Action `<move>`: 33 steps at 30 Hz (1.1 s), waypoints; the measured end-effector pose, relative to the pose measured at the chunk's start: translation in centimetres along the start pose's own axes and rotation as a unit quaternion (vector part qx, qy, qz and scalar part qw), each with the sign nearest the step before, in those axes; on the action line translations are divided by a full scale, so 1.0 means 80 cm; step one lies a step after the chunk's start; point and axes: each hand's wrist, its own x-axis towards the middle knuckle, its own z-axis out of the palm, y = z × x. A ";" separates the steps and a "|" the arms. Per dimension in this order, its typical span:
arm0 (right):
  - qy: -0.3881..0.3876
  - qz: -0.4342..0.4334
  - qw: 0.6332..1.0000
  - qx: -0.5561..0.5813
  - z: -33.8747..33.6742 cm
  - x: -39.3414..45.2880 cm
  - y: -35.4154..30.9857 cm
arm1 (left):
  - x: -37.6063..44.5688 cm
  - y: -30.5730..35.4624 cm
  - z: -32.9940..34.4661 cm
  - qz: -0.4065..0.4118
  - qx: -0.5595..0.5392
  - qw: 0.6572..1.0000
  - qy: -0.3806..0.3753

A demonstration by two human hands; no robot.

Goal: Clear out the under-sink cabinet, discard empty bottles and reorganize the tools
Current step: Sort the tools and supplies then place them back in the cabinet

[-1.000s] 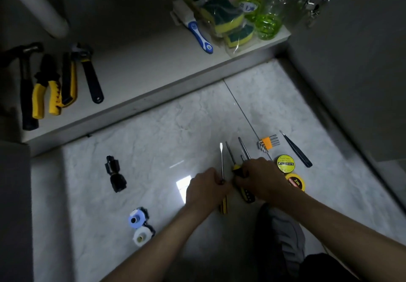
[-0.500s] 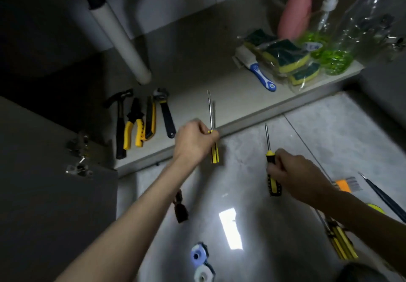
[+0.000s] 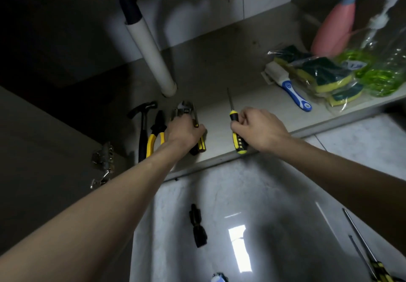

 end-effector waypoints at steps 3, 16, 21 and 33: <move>-0.014 -0.013 0.999 -0.050 0.020 0.034 -0.023 | 0.002 -0.001 0.001 -0.011 -0.013 1.000 0.006; 0.026 -0.058 0.993 -0.102 0.067 0.025 -0.032 | -0.012 -0.046 -0.032 0.056 0.024 0.993 0.103; -0.001 -0.072 0.996 -0.052 0.067 0.023 -0.042 | -0.024 -0.071 -0.021 0.071 0.114 0.989 0.065; 0.005 -0.062 0.998 -0.024 0.081 0.028 -0.054 | -0.027 -0.064 -0.021 0.045 0.075 0.994 0.061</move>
